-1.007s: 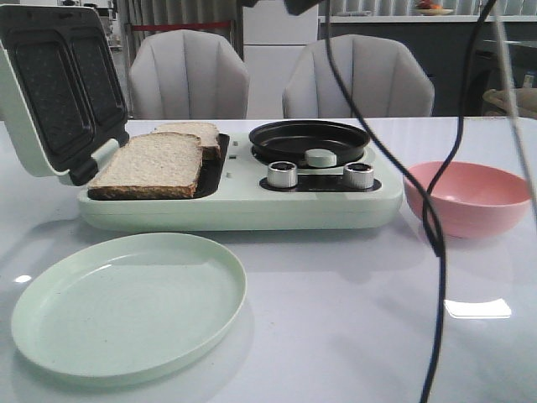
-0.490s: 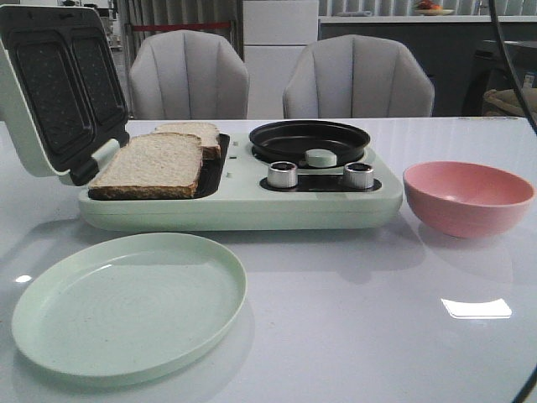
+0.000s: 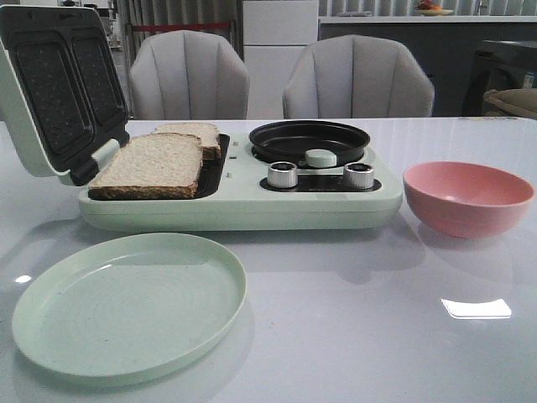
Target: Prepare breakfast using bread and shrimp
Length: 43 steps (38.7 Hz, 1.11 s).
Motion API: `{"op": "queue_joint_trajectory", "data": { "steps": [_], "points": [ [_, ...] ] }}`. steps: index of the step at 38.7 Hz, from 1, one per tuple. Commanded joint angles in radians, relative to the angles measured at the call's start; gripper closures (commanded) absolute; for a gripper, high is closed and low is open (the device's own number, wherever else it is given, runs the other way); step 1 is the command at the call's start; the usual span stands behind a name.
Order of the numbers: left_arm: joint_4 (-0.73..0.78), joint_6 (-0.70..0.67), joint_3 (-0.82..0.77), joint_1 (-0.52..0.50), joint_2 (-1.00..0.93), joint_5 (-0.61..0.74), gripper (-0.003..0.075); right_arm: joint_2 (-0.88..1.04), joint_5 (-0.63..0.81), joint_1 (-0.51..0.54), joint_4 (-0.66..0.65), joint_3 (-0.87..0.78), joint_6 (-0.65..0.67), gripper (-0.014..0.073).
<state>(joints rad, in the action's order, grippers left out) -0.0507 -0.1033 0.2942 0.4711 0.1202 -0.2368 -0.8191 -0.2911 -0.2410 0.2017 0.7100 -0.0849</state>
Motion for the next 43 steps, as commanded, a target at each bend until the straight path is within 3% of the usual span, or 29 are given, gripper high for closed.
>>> {"op": "queue_joint_trajectory", "data": {
  "steps": [1,21,31,43],
  "points": [
    [-0.007,-0.010,0.027,0.007,0.010,0.082,0.0177,0.114,0.143,0.005,0.010,-0.066,0.001,0.0106],
    [-0.007,-0.010,0.027,0.007,0.010,0.082,0.0177,0.739,0.178,0.005,0.028,-0.426,-0.009,0.0106],
    [-0.007,-0.010,0.027,0.007,0.010,0.082,0.0177,0.770,0.178,0.005,0.027,-0.541,-0.009,0.0106],
    [-0.007,-0.010,0.027,0.007,0.010,0.082,0.0177,0.770,0.200,0.005,0.027,-0.549,-0.009,0.0106]
  ]
}}
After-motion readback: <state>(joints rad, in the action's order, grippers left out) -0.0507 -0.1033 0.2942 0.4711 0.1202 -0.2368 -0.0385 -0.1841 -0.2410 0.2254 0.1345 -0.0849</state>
